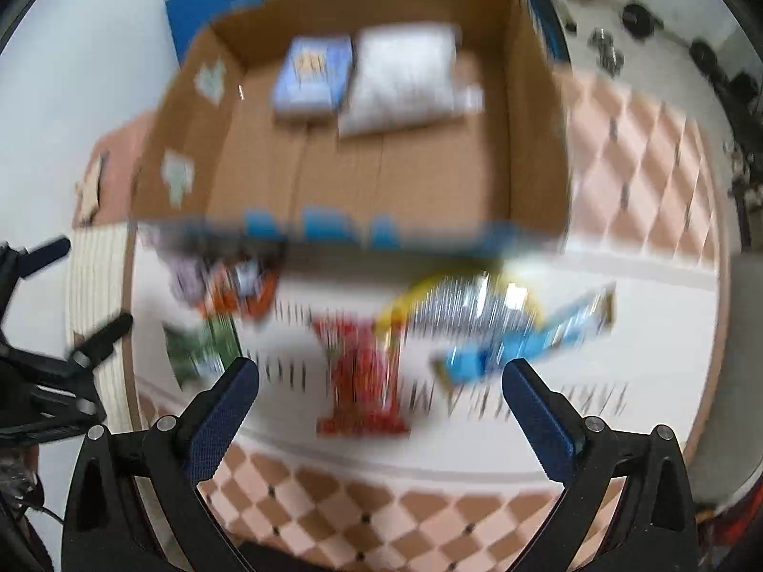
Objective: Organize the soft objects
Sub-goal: 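Grasp the green snack bag with the left tool while the right grasps the red snack bag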
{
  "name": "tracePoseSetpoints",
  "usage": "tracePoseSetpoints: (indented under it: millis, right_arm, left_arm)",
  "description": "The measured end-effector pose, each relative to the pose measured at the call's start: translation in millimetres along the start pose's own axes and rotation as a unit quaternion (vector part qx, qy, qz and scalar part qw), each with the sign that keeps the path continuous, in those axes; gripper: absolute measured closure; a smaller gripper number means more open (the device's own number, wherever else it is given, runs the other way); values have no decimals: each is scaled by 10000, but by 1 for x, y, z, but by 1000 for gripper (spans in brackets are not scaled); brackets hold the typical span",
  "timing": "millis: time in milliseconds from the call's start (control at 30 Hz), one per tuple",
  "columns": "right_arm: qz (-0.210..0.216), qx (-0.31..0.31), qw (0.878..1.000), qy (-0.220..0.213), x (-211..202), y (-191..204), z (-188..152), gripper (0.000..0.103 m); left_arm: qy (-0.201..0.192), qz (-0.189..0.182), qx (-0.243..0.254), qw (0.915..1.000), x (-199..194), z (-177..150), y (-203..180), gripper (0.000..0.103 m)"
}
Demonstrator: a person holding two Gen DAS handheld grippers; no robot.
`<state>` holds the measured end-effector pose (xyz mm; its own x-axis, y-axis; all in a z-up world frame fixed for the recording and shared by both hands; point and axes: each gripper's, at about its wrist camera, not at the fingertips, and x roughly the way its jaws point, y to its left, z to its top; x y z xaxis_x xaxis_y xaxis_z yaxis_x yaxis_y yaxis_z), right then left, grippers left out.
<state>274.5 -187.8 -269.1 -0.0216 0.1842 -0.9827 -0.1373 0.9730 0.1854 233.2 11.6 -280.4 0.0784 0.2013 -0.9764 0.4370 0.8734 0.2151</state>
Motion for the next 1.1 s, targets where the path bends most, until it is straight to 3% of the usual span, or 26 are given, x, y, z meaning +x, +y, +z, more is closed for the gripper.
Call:
tracePoseSetpoints:
  millis: [133,267,300,367,433,467,500,533,600,633,700,800,933,1100]
  right_arm:
    - [105,257,9990,342,41,-3,-22,0]
    - [-17,283,9984,493,71,7,-24,0]
    - [-47,270,9981,549,78,10,-22,1]
    - [-120,237,9972,694,94,17,-19,4]
    - [-185,239,9962,814,106,21,-15,11]
    - [-209,249,9958,860,111,21,-14,15]
    - [-233,264,9951,922,117,22,-14,25]
    - [-262,289,9938,1040,125,22,-15,38]
    - [-346,314,9925,1132,133,21,-19,51]
    - [-404,283,9926,1109,133,21,-22,53]
    - [-400,248,9927,1106,131,21,-29,54]
    - [-276,189,9904,1340,133,20,-50,55]
    - [-310,83,9877,1528,135,19,-82,55]
    - [-354,213,9881,1479,137,19,-94,49]
  left_arm:
    - [566,-110,463,9973,58,-15,-20,3]
    - [815,-26,807,9934,89,-14,-37,4]
    - [832,-72,764,9936,92,-11,-37,9]
    - [941,-385,318,9943,96,-7,-31,47]
    - [1167,-739,-416,9895,101,-6,-16,63]
    - [1225,-988,-820,9841,102,-8,-8,63]
    - [1266,-1204,-1162,9777,102,-10,-1,64]
    - [1372,-1546,-1673,9640,104,-16,8,65]
    - [1547,-2016,-2396,9370,108,-30,18,65]
    - [1614,-2239,-2719,9219,110,-39,21,65]
    - [1643,-2348,-2948,9116,110,-49,19,65]
    - [1607,-2305,-3067,9094,111,-60,11,64]
    - [1528,-2003,-2892,9235,112,-56,1,62]
    - [1543,-1702,-2708,9348,112,-50,-17,59]
